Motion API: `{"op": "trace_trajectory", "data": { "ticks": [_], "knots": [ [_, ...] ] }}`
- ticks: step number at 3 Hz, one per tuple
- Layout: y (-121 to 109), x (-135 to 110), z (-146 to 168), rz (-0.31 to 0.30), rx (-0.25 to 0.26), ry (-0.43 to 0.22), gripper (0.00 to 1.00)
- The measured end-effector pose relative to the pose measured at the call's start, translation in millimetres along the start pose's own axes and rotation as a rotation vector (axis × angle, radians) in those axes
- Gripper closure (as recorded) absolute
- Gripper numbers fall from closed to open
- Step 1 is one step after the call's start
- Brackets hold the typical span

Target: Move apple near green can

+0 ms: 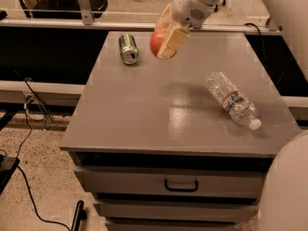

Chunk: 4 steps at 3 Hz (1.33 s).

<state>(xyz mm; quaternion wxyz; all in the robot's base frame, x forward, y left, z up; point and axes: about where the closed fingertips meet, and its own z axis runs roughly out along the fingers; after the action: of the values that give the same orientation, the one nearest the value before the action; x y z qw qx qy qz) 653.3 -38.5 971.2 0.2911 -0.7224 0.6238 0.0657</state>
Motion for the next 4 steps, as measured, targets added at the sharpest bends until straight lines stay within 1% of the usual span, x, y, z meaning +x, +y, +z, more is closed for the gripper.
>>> {"op": "trace_trajectory", "data": {
  "ticks": [1,2,3,4],
  "knots": [
    [-30,6,-2,-0.047,0.117,-0.095,1.0],
    [-55,17,5,-0.056,0.2,-0.104,1.0],
    [-74,29,18,-0.032,0.231,-0.114,1.0],
    [-86,37,44,-0.008,0.213,-0.134,1.0]
  ]
}}
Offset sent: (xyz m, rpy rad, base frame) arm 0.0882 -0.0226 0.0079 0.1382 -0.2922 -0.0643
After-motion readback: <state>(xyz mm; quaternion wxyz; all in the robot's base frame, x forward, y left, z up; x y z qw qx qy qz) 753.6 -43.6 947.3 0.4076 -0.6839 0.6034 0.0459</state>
